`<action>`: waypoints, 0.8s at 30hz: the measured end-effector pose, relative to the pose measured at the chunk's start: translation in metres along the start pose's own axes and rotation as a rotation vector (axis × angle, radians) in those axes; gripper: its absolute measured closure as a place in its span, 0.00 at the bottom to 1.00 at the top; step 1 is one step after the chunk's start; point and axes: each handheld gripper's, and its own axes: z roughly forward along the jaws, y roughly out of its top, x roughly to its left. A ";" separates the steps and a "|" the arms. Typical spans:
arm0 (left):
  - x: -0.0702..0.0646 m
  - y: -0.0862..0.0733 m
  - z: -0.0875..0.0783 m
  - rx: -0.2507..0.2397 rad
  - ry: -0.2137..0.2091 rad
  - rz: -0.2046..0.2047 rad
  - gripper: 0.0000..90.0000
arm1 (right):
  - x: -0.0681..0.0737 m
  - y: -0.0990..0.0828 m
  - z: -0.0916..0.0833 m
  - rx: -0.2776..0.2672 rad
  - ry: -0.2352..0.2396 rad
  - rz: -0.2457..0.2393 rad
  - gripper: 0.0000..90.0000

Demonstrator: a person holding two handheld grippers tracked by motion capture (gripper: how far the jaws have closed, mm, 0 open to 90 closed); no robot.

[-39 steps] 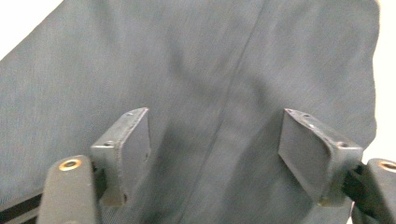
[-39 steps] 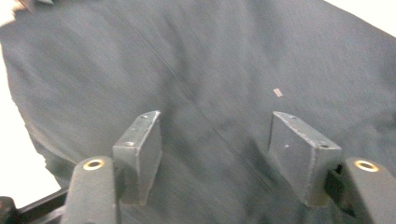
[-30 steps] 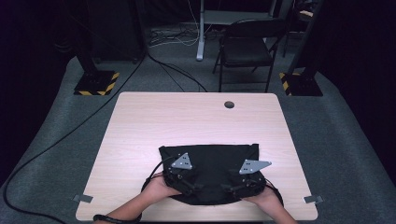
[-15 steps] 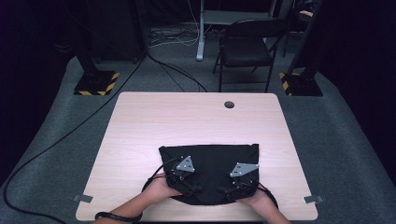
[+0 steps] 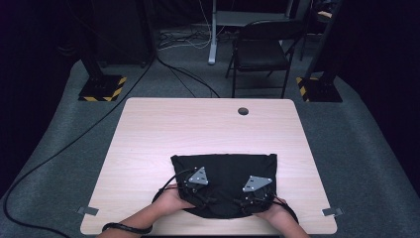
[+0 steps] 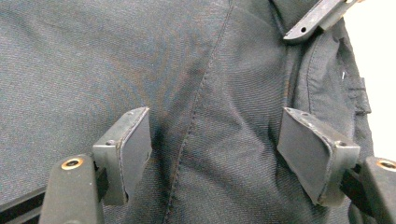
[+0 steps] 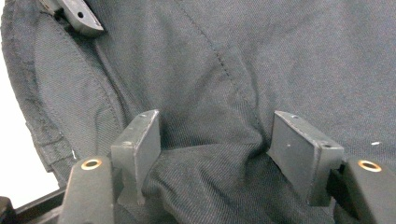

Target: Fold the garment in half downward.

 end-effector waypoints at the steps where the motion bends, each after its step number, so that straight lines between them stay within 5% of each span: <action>1: -0.002 0.002 0.001 0.003 -0.001 -0.003 0.29 | -0.001 -0.002 -0.002 0.000 0.004 -0.001 0.37; 12: -0.021 0.013 0.014 0.001 0.015 -0.039 0.29 | -0.012 -0.021 -0.019 0.004 0.015 -0.012 0.40; 19: -0.011 0.015 0.001 -0.051 -0.038 -0.075 0.23 | -0.012 -0.022 -0.020 0.002 0.013 -0.015 0.40; 24: 0.001 0.018 -0.015 -0.091 -0.001 -0.093 0.22 | -0.013 -0.024 -0.021 0.000 0.016 -0.016 0.40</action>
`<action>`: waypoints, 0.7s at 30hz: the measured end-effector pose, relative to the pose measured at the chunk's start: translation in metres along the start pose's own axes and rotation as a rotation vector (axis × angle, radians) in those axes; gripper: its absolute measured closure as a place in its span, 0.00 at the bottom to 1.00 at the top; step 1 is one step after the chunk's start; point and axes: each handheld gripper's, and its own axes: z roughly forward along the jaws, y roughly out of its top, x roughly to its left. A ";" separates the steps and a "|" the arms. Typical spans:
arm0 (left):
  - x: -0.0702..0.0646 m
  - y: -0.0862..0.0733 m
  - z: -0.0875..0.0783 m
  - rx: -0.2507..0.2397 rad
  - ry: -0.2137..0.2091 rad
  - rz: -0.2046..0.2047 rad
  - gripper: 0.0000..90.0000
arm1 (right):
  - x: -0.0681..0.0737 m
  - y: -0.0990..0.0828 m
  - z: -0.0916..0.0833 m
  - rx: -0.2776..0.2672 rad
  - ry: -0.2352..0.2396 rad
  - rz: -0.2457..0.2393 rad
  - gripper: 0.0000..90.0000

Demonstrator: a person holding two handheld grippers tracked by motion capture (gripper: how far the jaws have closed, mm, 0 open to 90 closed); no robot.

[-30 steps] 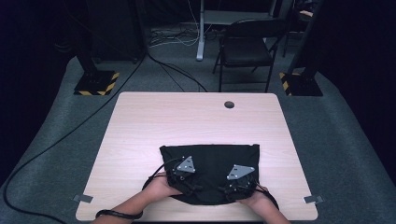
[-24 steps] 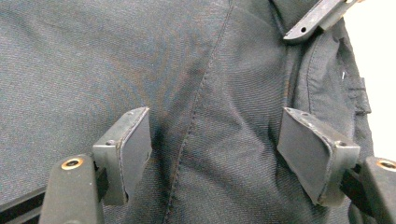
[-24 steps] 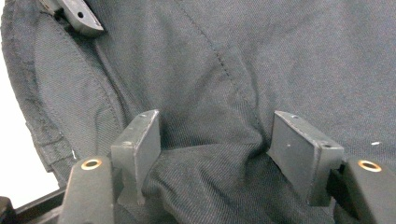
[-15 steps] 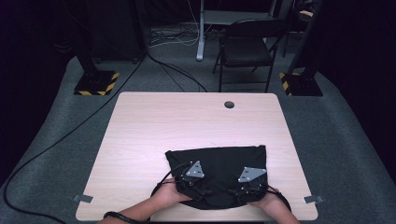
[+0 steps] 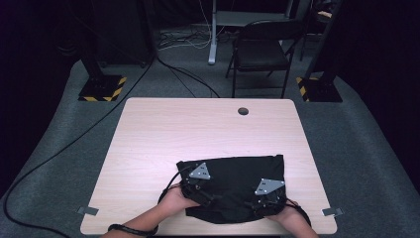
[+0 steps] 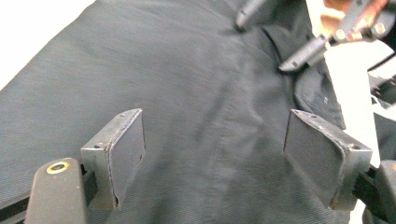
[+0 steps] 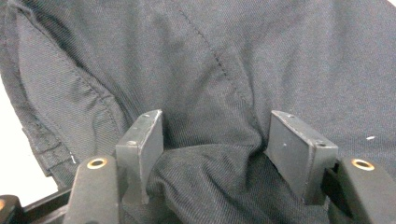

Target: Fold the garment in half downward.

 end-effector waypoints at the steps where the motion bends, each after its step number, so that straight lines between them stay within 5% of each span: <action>1: 0.002 0.001 -0.003 -0.008 0.008 -0.008 0.22 | 0.000 0.000 0.000 -0.001 -0.001 0.002 0.40; 14: 0.046 0.007 -0.022 -0.038 0.179 -0.074 0.26 | 0.003 0.001 0.001 -0.003 -0.023 0.031 0.40; 21: 0.067 -0.002 -0.030 -0.075 0.211 -0.145 0.30 | 0.003 -0.001 0.001 -0.013 -0.024 0.034 0.39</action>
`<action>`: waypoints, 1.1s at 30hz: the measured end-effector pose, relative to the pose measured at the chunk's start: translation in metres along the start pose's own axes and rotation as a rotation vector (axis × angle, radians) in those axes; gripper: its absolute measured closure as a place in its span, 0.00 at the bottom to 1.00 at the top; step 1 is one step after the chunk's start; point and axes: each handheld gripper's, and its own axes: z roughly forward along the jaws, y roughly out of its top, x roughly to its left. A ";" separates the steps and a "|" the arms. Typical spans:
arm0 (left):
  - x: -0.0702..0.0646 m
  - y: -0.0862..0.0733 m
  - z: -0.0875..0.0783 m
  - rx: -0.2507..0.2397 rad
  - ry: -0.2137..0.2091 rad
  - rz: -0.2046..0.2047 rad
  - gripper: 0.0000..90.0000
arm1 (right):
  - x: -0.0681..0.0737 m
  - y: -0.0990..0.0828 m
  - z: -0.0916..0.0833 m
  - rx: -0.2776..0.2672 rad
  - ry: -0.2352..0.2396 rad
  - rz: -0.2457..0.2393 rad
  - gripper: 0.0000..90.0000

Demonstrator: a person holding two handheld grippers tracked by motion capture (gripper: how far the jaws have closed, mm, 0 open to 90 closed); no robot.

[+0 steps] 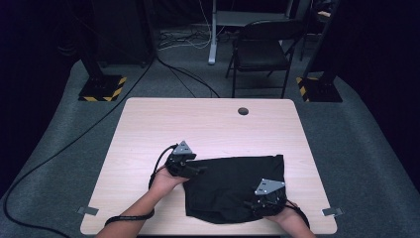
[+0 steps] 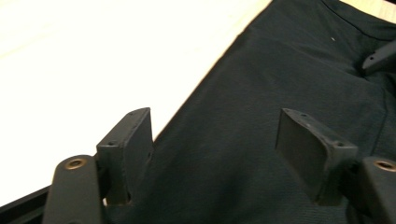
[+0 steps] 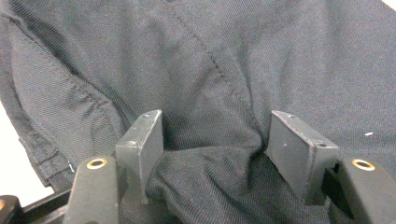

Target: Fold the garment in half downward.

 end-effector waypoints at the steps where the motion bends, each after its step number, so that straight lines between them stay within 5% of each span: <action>1: 0.002 -0.001 -0.001 0.001 0.009 0.001 0.31 | 0.000 0.000 0.000 -0.001 0.000 0.002 0.39; 33: 0.035 -0.022 -0.009 0.021 0.084 -0.088 0.34 | 0.000 -0.001 0.000 -0.013 0.003 0.024 0.39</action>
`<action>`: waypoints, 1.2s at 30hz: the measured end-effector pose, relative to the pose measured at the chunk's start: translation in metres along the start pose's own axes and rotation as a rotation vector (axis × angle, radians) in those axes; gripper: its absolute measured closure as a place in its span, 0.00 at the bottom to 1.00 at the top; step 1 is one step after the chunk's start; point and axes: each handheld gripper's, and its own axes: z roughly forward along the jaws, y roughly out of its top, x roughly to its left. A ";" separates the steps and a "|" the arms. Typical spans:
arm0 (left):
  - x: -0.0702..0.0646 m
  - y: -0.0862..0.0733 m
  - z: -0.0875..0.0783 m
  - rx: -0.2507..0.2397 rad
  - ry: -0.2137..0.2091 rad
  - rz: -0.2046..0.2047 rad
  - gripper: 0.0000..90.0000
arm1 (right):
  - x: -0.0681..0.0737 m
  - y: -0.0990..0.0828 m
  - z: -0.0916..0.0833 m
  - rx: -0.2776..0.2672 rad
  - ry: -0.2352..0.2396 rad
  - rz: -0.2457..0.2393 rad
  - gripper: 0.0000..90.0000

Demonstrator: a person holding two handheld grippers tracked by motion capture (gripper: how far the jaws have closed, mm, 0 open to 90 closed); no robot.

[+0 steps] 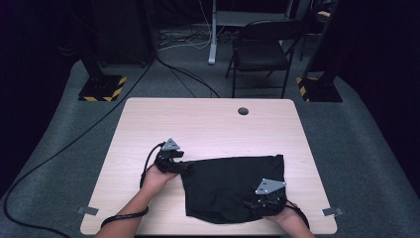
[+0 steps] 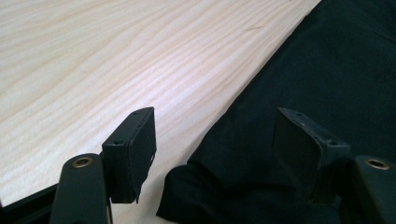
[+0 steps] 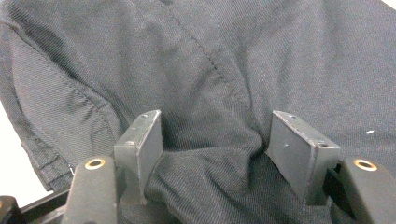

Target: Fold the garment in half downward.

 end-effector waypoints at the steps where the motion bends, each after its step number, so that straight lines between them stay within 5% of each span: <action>1: 0.001 -0.002 -0.002 0.000 0.008 -0.003 0.34 | 0.000 0.000 0.000 0.000 0.000 0.003 0.38; 21: -0.001 -0.013 0.012 0.063 0.081 0.053 0.38 | 0.001 0.000 0.000 -0.004 -0.005 0.005 0.38; 36: -0.005 -0.017 0.012 0.038 0.092 0.077 0.43 | 0.001 -0.001 0.000 -0.004 -0.009 0.003 0.38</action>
